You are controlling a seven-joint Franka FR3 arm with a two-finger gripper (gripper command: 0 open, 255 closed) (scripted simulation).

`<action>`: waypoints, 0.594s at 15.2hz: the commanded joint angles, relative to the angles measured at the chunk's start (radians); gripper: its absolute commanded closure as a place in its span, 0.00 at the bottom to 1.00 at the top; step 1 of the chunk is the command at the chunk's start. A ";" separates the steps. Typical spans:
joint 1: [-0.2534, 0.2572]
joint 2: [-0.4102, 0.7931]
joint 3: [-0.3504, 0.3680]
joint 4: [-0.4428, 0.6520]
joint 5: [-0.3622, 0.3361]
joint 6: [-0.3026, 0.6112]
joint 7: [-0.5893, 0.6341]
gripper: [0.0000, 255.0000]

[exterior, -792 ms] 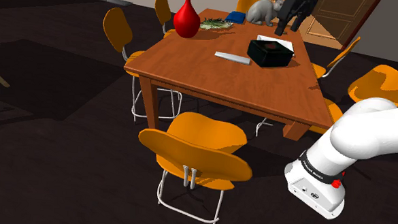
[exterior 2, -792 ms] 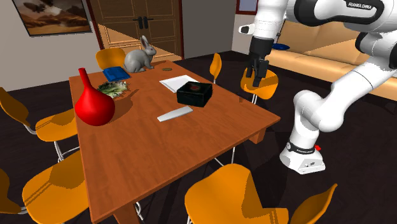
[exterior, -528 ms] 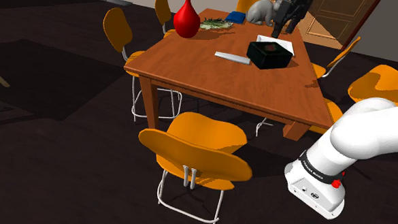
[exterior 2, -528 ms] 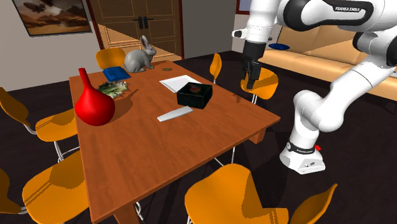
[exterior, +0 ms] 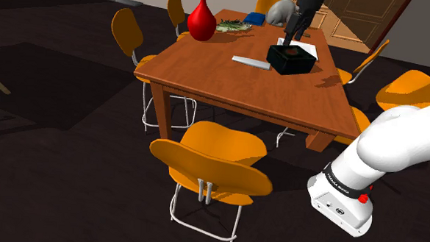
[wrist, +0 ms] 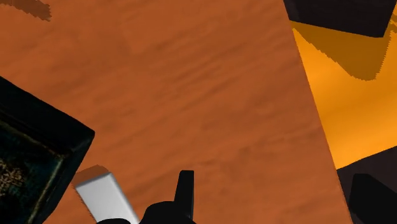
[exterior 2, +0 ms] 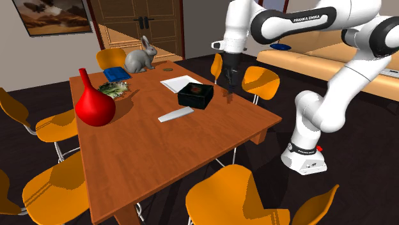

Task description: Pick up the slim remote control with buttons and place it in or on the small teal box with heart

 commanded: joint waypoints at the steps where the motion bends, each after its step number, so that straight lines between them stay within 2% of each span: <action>1: 0.003 0.064 -0.026 0.014 -0.006 0.046 -0.054 0.00; 9: 0.011 0.350 -0.117 0.153 0.015 0.176 -0.274 0.00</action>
